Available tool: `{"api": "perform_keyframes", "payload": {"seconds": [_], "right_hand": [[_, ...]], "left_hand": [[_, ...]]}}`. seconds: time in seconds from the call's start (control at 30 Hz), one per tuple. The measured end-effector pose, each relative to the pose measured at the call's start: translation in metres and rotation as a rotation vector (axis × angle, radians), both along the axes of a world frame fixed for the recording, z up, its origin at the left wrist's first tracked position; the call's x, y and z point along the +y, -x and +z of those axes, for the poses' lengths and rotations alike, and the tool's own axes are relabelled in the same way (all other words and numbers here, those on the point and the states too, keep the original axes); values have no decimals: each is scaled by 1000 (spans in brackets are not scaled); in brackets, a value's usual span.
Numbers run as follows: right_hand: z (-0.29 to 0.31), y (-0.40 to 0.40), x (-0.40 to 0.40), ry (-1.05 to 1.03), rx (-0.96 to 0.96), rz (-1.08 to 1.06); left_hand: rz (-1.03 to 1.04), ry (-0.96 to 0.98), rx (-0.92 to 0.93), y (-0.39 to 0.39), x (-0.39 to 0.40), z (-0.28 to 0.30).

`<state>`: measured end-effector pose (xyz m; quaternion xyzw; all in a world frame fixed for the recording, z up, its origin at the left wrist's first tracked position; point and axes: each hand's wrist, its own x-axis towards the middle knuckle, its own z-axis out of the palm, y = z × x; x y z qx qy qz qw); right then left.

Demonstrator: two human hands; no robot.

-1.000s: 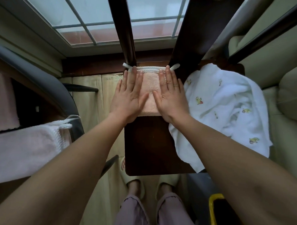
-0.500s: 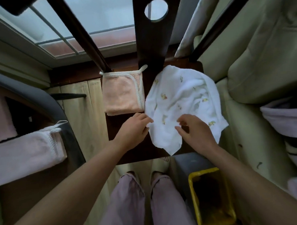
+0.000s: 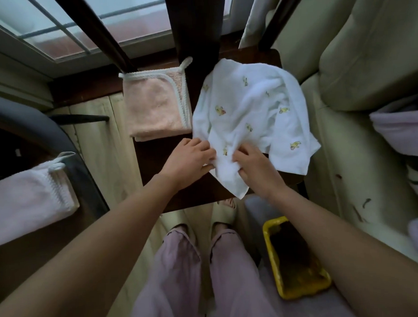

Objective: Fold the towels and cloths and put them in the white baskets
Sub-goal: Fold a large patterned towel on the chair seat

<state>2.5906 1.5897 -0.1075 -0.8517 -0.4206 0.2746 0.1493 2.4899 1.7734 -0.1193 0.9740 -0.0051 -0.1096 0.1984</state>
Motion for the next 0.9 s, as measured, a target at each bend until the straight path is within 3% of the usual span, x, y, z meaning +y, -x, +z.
{"api": "perform_keyframes", "payload": {"seconds": [0.17,0.3,0.57,0.7,0.9], "right_hand": [[34,-10,-3,-88,227,-397],[87,-16,-5,-222,356,-574],[261,-36,-10,-329,318,-588],[345,-39,-10,-380,237,-558],[437,-38,-11,-433,198,-426]], "left_hand": [[223,321,-34,1,-7,23],[368,522,-5,-6,-7,85],[633,631,-86,-32,7,254],[651,622,-6,-29,6,314],[565,788,69,-20,-8,399]]}}
